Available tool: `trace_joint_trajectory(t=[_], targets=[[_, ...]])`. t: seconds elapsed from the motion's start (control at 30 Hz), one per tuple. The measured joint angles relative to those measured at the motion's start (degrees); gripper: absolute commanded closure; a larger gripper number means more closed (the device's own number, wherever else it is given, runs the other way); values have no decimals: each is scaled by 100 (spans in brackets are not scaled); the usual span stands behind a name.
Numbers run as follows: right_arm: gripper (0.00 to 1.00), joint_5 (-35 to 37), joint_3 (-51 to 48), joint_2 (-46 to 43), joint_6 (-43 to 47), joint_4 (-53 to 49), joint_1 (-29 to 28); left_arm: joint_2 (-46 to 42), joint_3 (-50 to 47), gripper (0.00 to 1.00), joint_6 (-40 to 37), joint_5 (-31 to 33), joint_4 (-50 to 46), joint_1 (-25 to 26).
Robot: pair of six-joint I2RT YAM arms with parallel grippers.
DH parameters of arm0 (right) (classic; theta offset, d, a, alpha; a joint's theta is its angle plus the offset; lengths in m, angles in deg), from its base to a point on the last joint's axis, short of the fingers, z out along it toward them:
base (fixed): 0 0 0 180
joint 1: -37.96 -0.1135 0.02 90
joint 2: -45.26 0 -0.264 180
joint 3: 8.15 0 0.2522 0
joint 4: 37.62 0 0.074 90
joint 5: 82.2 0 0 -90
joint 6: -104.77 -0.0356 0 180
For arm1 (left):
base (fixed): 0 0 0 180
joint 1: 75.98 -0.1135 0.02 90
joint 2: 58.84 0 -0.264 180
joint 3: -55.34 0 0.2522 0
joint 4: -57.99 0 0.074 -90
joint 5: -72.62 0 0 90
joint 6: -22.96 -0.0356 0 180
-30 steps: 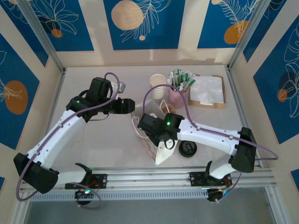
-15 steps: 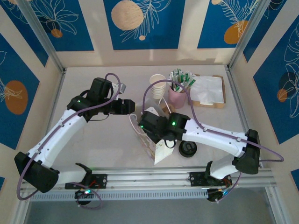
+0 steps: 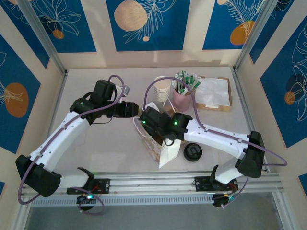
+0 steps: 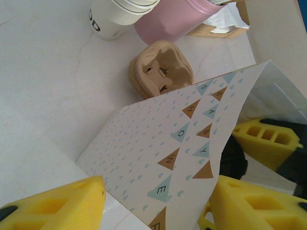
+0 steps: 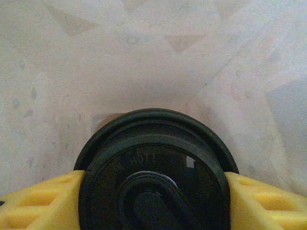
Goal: Pack the takeout coffee
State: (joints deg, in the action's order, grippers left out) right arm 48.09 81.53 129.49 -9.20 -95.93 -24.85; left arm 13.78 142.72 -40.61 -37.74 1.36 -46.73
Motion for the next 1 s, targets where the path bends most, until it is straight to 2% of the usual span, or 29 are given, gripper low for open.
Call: trace_joint_trajectory(t=[0.33, 0.77, 1.0], targets=[[69, -120, -229, 520, -4, 131, 70, 0, 0, 43, 0, 11, 2, 0], [69, -105, -245, 538, -96, 146, 70, -2, 0, 43, 0, 85, 0, 2], [69, 7, -243, 721, -247, 155, 83, -153, 15, 37, 0, 295, -46, 2]])
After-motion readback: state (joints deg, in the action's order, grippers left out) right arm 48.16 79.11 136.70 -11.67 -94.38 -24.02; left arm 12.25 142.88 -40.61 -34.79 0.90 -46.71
